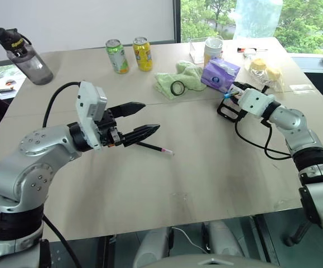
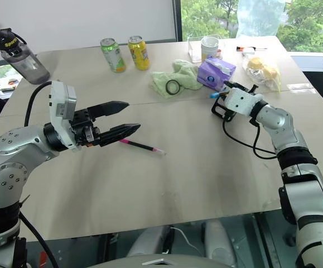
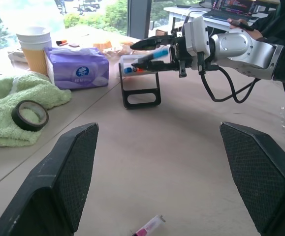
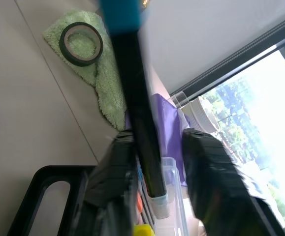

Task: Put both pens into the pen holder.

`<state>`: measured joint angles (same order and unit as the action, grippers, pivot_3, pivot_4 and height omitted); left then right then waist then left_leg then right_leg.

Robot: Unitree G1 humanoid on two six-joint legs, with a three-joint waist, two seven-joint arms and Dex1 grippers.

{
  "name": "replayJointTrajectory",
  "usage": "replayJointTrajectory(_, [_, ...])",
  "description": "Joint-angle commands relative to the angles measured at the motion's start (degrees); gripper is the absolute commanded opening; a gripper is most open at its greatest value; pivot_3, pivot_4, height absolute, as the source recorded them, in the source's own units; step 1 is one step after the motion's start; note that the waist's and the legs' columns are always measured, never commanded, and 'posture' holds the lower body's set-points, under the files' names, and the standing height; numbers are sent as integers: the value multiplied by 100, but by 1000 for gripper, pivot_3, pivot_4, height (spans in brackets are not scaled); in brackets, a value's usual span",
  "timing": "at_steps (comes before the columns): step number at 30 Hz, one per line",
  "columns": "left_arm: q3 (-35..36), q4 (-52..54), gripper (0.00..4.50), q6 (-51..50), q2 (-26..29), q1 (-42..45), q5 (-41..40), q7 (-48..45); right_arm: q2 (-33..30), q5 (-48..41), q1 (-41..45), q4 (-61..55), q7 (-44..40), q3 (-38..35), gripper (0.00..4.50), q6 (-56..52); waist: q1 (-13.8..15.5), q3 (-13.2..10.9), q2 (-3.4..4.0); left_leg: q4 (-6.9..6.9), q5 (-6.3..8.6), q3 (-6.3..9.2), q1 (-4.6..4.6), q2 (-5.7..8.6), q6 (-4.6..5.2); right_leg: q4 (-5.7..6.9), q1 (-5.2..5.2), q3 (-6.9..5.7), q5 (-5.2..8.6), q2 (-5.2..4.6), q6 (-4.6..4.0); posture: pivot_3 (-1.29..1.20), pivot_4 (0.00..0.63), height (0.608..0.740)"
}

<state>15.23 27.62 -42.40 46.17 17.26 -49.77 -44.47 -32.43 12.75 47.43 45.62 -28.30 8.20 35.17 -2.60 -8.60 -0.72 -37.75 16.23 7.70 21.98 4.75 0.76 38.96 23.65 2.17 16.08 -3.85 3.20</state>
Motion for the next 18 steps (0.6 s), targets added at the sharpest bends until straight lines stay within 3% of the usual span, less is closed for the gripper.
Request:
replayJointTrajectory(1, [132, 105, 4075, 40, 59, 12, -75, -28, 27, -217, 156, -39, 72, -210, 3427, -14, 0, 0, 0, 0, 0, 0, 0, 0, 0, 0, 0, 0, 0, 0, 0, 0, 150, 740])
replayJointTrajectory(2, [129, 102, 4075, 38, 60, 15, -72, -29, 32, -228, 153, -34, 90, -223, 3916, -30, 1, 0, 0, 0, 0, 0, 0, 0, 0, 0, 0, 0, 0, 0, 0, 0, 150, 740])
replayJointTrajectory(4, [128, 97, 4075, 38, 55, 18, -71, -29, 38, -259, 151, -42, 92, -235, 4438, -49, 2, 0, 0, 0, 0, 0, 0, 0, 0, 0, 0, 0, 0, 0, 0, 0, 150, 740])
replayJointTrajectory(14, [115, 37, 4075, 64, 47, 36, -51, -77, 114, -711, -45, -662, -154, -413, 4438, -379, -4, 0, 0, -1, 0, 0, 0, 0, 0, 1, 0, 0, 0, 0, 0, 0, 150, 740])
replayJointTrajectory(18, [184, -8, 4075, 115, 59, -51, 21, -78, 321, -1353, -312, -1669, -702, -419, 4438, -1346, -10, 0, 0, -1, 0, 2, 0, -2, 0, 2, 0, 1, 0, 0, 0, 0, 150, 740])
